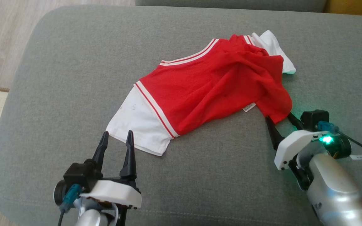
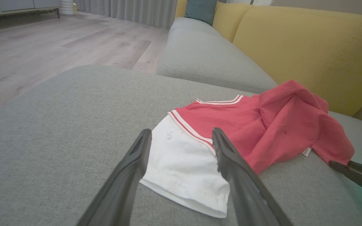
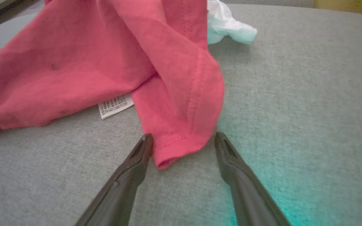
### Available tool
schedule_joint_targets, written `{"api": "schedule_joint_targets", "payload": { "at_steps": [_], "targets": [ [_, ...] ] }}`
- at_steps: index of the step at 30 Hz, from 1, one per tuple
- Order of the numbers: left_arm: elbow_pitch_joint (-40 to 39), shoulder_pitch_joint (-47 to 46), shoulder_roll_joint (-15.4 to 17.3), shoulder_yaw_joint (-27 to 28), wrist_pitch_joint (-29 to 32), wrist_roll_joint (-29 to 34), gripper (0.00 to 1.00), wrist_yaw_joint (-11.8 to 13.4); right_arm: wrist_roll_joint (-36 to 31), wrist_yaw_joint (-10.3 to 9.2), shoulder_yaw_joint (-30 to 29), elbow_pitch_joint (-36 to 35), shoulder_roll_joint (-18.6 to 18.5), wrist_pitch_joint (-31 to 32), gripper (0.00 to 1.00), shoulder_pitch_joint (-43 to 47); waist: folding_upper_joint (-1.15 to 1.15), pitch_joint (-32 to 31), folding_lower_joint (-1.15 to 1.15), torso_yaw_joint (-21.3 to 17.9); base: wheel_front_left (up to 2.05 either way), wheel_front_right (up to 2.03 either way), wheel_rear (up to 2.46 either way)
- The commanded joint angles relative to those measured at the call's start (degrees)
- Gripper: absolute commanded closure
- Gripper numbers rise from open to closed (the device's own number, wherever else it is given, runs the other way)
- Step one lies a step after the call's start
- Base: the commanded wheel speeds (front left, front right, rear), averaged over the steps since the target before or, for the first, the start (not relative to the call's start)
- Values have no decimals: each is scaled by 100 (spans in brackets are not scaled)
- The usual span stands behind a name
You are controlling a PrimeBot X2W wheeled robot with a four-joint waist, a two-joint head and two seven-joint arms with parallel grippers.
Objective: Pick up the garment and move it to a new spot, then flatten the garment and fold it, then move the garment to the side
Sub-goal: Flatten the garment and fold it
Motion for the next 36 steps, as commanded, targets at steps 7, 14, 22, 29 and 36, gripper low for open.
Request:
{"api": "schedule_joint_targets", "payload": {
  "at_steps": [7,14,22,29,36],
  "targets": [
    [-183,-165,-12,210,-70,18,0,30,-197,37,14,100,149,114,100,-253,0,47,0,20,0,0,0],
    [-187,-157,-12,242,-70,19,0,49,-236,37,50,6,-9,135,100,-222,0,19,0,-107,0,0,0],
    [-220,-116,-12,311,-70,15,0,57,-24,37,256,-1036,-793,777,100,302,0,24,0,-424,0,0,0],
    [-231,-204,-12,333,-70,64,0,14,275,37,252,-2459,-1596,1788,100,822,0,176,0,-699,0,0,0],
    [-191,-300,-12,360,-70,109,0,-38,290,37,-151,-3180,-1717,2229,0,1121,0,264,0,-771,0,0,0]
  ]
}}
